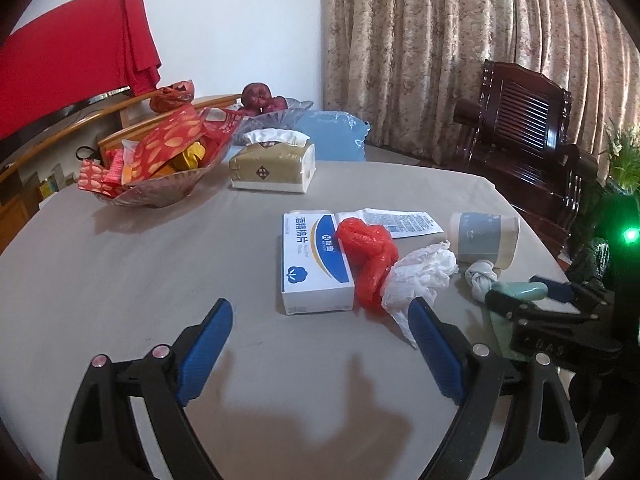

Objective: Collect trash
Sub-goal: 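Grasp the green rubber gloves on the table with the right gripper, then grasp the clear plastic bag with the left gripper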

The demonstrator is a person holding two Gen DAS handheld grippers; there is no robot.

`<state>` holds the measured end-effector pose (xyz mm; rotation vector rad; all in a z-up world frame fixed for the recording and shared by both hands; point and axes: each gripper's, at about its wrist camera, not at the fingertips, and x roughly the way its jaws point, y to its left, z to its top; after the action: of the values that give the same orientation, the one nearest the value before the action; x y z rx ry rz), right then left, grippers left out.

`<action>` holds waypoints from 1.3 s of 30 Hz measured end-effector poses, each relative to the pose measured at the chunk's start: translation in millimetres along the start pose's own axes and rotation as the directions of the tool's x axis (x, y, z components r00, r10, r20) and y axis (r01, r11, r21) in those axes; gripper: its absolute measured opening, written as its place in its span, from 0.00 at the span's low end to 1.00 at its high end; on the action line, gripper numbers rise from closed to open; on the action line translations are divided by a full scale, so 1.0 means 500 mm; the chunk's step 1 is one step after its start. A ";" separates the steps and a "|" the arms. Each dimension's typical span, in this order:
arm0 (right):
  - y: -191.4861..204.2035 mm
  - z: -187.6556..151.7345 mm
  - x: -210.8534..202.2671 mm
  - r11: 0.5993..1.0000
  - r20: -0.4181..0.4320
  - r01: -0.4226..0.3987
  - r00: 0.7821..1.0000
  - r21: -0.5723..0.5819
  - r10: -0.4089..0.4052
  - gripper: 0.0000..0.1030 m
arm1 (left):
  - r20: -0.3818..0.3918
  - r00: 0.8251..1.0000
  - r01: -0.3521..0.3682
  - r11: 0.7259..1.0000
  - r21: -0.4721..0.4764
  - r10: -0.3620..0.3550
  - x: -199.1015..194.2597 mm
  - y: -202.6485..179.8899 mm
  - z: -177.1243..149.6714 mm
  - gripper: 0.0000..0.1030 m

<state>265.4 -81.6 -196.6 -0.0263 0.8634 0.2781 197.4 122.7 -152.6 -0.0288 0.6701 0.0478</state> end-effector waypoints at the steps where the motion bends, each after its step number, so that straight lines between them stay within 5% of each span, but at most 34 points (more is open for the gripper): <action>1: 0.001 0.002 0.005 1.000 -0.011 -0.007 1.000 -0.003 0.007 0.60 | -0.001 1.000 0.001 1.000 -0.002 -0.001 0.002 -0.002 0.000 0.85; 9: -0.002 -0.009 -0.005 0.997 -0.033 -0.073 0.997 -0.012 0.073 0.23 | -0.008 0.999 0.032 0.999 0.012 -0.032 0.019 -0.029 0.005 0.84; 15: -0.027 -0.028 -0.056 0.997 0.008 -0.075 0.997 0.008 0.075 0.20 | -0.011 0.998 0.067 0.998 0.019 -0.067 0.033 -0.064 0.014 0.84; 21: -0.055 -0.025 -0.093 0.997 0.032 -0.068 0.997 0.026 0.067 0.21 | -0.026 0.997 0.078 0.996 0.053 -0.076 0.067 -0.107 0.022 0.69; 24: -0.064 -0.024 -0.110 0.998 0.045 -0.061 0.997 0.025 0.060 0.21 | -0.061 0.996 0.070 0.995 0.065 -0.066 0.091 -0.125 0.019 0.52; 26: -0.065 -0.026 -0.118 0.998 0.052 -0.053 0.997 0.018 0.052 0.21 | -0.088 0.994 0.065 0.995 0.077 -0.058 0.105 -0.134 0.013 0.26; 29: -0.069 -0.028 -0.130 0.998 0.058 -0.053 0.997 0.020 0.052 0.21 | -0.099 0.994 0.063 0.995 0.081 -0.055 0.106 -0.142 0.003 0.17; 39: -0.074 -0.031 -0.184 0.998 0.108 -0.062 0.992 0.029 0.059 0.21 | -0.061 0.995 0.091 0.992 0.093 -0.085 0.009 -0.140 0.000 0.16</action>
<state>206.5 -140.3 -140.5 0.0441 0.7630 0.3195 204.7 52.9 -154.5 0.0323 0.7263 -0.0701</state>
